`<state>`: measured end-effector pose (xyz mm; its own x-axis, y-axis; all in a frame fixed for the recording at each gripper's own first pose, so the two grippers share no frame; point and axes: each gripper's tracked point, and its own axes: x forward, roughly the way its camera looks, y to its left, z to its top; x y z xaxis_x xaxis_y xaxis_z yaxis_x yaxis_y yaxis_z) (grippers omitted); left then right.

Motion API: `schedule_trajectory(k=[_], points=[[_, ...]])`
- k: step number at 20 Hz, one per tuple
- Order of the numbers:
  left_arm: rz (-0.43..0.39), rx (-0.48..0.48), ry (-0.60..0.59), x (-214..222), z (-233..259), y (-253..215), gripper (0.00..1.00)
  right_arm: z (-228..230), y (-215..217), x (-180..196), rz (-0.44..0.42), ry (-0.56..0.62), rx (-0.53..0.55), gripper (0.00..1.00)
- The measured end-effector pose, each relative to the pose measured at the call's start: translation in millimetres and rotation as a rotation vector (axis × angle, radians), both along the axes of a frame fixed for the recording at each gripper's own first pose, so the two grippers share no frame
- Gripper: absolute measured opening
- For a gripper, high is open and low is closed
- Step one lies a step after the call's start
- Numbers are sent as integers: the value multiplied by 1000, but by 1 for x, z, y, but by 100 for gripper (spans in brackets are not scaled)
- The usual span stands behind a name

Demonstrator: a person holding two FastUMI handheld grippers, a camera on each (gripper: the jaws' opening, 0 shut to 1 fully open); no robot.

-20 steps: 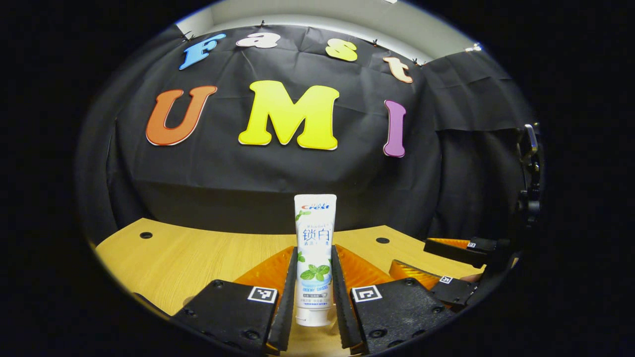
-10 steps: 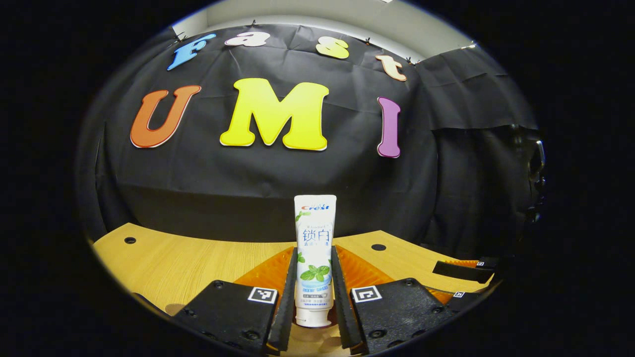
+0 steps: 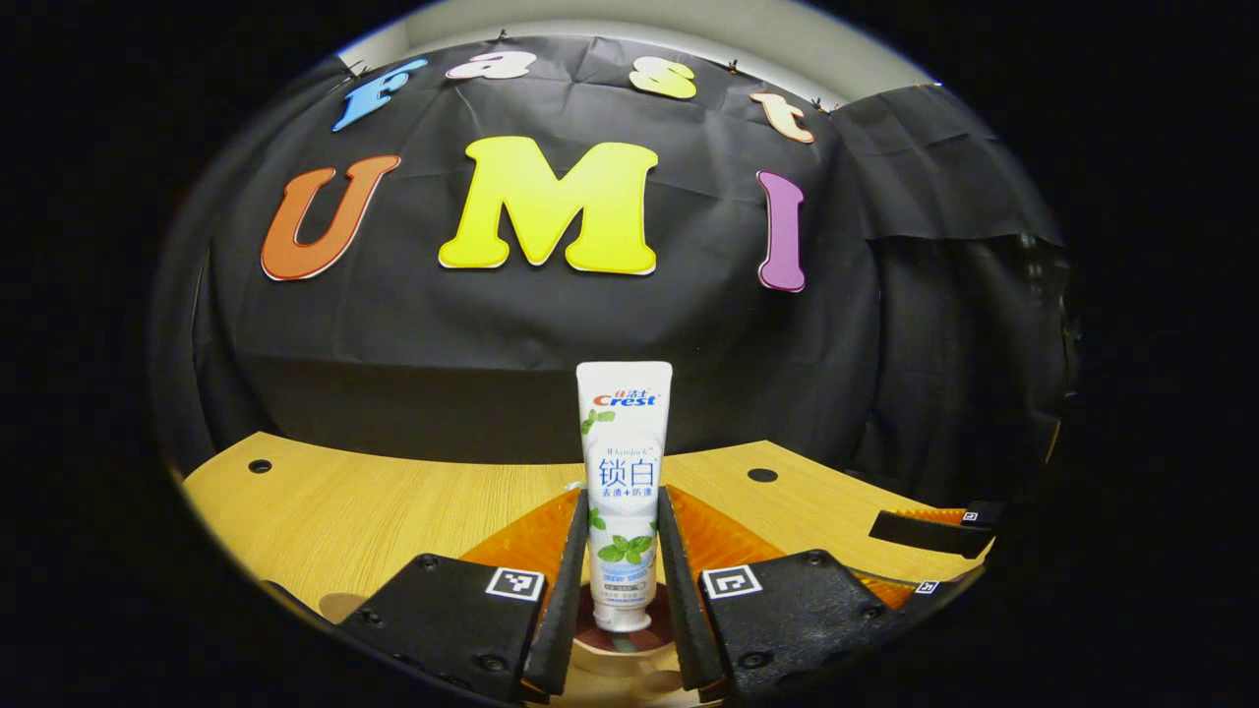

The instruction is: Put the toothbrush and toothpaste on the desktop into the cup, then pick up the cup and place it on the coaster on the desktop.

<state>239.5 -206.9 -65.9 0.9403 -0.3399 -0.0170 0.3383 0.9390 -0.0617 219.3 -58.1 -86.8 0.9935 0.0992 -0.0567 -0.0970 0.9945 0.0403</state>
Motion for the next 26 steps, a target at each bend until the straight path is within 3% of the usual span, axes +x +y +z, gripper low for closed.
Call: schedule_trajectory(k=[7,13,15,17,22,23,24,25,26], points=[[2,-4,-19,-18,14,14,44,-1,9,-5,31,14,40,94],[45,17,-9,-46,11,62,52,3,24,-20,-5,12,-35,94],[58,15,-10,-57,9,78,57,1,31,-29,-23,11,-71,95],[64,19,-10,-68,4,93,77,1,45,-36,-17,21,-89,94],[159,81,-21,-88,-12,142,91,2,81,-52,12,75,-73,96],[172,103,-25,-93,-14,150,91,5,86,-53,14,81,-76,96],[181,115,-32,-97,-16,158,85,8,91,-53,17,84,-89,96],[182,119,-41,-102,-18,164,93,11,96,-52,20,89,-111,96],[183,115,-46,-105,-19,168,93,14,100,-51,24,99,-122,96]])
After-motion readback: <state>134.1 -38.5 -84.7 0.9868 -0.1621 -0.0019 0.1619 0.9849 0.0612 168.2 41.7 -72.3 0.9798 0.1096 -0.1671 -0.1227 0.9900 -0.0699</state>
